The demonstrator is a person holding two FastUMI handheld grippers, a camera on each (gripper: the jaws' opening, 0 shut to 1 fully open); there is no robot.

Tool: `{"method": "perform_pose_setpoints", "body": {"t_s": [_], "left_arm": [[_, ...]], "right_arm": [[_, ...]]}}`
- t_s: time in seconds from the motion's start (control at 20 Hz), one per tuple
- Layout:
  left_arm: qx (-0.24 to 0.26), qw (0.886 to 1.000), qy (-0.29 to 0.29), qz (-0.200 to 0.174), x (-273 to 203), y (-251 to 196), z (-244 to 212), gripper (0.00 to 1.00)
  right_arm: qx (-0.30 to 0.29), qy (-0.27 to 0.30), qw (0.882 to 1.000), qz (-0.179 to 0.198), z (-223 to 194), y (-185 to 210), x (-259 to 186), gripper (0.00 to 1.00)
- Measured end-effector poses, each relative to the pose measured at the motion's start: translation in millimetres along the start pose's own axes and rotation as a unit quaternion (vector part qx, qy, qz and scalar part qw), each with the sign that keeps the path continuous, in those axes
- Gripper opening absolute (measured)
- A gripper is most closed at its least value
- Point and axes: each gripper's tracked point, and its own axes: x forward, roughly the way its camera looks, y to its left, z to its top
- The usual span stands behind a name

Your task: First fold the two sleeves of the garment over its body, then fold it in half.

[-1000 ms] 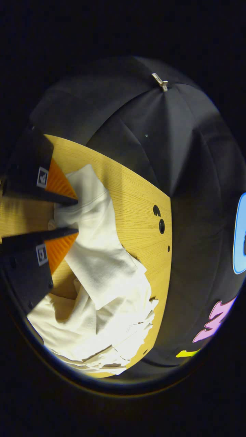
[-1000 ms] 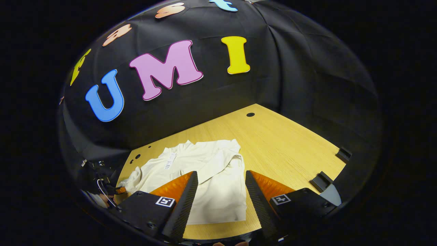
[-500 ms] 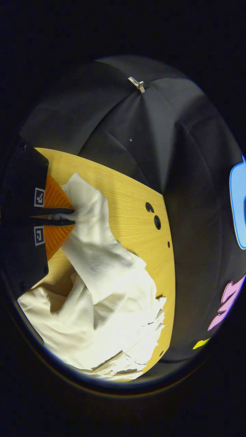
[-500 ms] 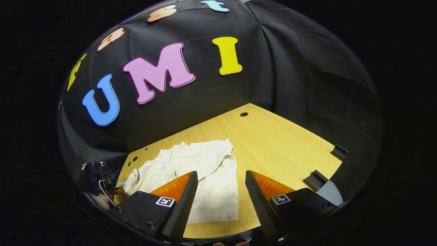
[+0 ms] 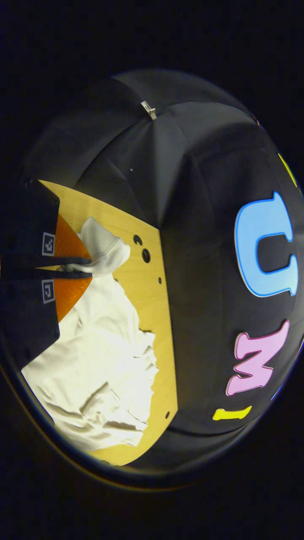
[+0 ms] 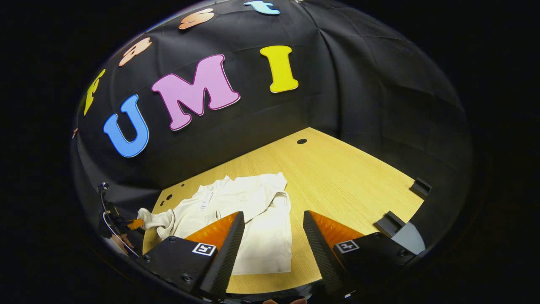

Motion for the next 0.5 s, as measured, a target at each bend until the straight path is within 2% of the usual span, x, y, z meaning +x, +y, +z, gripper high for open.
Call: {"method": "perform_pose_setpoints", "body": {"t_s": [0.25,0.5], "left_arm": [[-0.004,0.998,-0.03,-0.048,-29.4,-70.0,40.6,0.06],[-0.007,0.996,-0.033,-0.081,-38.9,-132.8,48.8,0.06]], "right_arm": [[-0.012,0.0,1.0,0.008,1.8,-6.3,1.0,0.87],[-0.013,0.017,1.0,0.015,-5.9,-20.8,8.7,0.86]]}}
